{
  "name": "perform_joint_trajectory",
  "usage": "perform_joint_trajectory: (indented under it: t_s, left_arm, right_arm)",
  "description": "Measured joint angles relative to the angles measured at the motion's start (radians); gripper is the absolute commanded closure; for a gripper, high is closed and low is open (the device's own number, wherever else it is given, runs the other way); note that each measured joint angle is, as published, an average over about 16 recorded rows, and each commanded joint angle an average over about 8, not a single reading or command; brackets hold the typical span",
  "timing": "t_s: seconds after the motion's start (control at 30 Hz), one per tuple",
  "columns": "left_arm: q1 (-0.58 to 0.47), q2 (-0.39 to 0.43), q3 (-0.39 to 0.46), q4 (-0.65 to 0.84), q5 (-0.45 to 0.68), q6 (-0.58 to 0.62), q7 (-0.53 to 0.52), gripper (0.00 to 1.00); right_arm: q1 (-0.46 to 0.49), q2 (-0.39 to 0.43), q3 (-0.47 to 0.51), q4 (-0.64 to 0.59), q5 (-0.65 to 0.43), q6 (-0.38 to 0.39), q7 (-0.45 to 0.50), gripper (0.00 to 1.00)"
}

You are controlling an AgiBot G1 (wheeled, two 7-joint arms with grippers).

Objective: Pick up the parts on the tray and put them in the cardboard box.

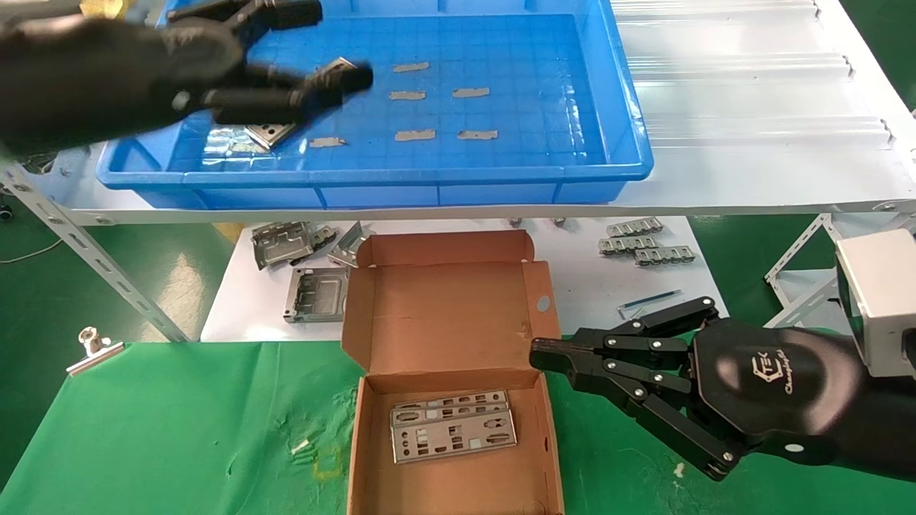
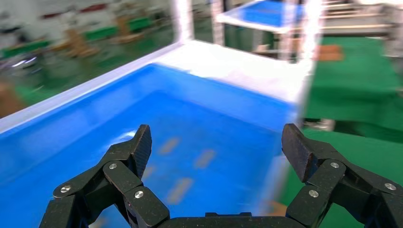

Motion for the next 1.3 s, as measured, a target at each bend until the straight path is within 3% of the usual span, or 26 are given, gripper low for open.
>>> perform_joint_trajectory:
  t_s: [0.37, 0.8, 0.87, 1.07, 1.1, 1.17, 1.23, 1.3]
  left_arm:
    - [-0.223, 0.173, 0.103, 0.406, 0.198, -0.088, 0.128, 0.0]
    - [-0.331, 0.29, 0.132, 0.698, 0.257, -0.186, 0.225, 0.0]
    - [-0.34, 0.303, 0.135, 0.725, 0.262, -0.207, 0.229, 0.0]
    - [-0.355, 0.335, 0.138, 0.787, 0.269, -0.28, 0.229, 0.0]
    - [-0.357, 0.339, 0.138, 0.795, 0.27, -0.293, 0.229, 0.0]
    - [-0.359, 0.348, 0.139, 0.808, 0.271, -0.317, 0.226, 0.04]
    - [-0.359, 0.355, 0.139, 0.818, 0.272, -0.338, 0.224, 0.21]
    - [-0.359, 0.361, 0.139, 0.826, 0.272, -0.357, 0.221, 0.46]
  right_arm:
    - [0.0, 0.0, 0.0, 0.0, 0.0, 0.0, 0.0, 1.0]
    - [0.0, 0.0, 0.0, 0.0, 0.0, 0.0, 0.0, 1.0]
    - [0.0, 0.0, 0.0, 0.0, 0.0, 0.0, 0.0, 0.85]
    - [0.0, 0.0, 0.0, 0.0, 0.0, 0.0, 0.0, 0.1]
    - [0.0, 0.0, 0.0, 0.0, 0.0, 0.0, 0.0, 0.03]
    - [0.0, 0.0, 0.0, 0.0, 0.0, 0.0, 0.0, 0.0]
    - [0.0, 0.0, 0.0, 0.0, 0.0, 0.0, 0.0, 0.0]
    - [0.0, 0.0, 0.0, 0.0, 0.0, 0.0, 0.0, 0.0]
